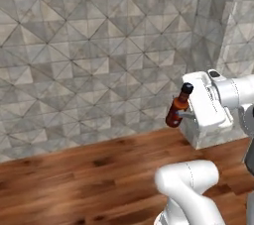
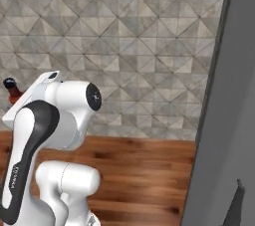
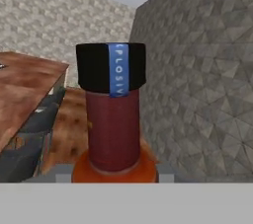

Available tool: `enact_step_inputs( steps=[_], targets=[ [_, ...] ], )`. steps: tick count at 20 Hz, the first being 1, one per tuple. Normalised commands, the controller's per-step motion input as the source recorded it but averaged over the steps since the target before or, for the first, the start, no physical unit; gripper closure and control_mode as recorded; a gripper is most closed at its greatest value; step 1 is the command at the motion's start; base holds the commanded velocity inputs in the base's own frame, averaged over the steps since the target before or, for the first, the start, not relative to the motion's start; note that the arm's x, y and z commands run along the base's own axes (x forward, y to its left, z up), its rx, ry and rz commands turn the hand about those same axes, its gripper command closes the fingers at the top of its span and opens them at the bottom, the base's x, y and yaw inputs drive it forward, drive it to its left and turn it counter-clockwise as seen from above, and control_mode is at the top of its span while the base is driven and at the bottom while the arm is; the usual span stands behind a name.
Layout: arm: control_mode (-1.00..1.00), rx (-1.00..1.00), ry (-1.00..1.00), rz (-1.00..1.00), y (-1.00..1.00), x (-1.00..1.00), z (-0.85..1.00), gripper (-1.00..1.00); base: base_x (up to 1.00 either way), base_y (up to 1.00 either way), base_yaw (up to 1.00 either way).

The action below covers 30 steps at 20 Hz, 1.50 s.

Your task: Place the mayonnaise and condiment bottle from the counter to the top shelf of the fridge. If the existing items in the fridge are on the top shelf, move them to other shelves.

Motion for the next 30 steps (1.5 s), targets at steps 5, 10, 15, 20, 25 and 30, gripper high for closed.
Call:
enact_step_inputs(
  steps=[5,10,15,20,25,30],
  targets=[
    [1.00,0.00,0.00,0.00,0.00,0.00,0.00,1.00,1.00,0.21,-0.12],
    [1.00,0.00,0.00,0.00,0.00,0.00,0.00,1.00,1.00,0.17,-0.21],
    [1.00,0.00,0.00,0.00,0.00,0.00,0.00,1.00,0.93,0.42,-0.57],
    [1.00,0.00,0.00,0.00,0.00,0.00,0.00,1.00,0.41,0.49,-0.84],
    [1.00,0.00,0.00,0.00,0.00,0.00,0.00,1.00,0.36,0.48,-0.85],
    [1.00,0.00,0.00,0.00,0.00,0.00,0.00,1.00,0.48,0.49,-0.81]
  ],
)
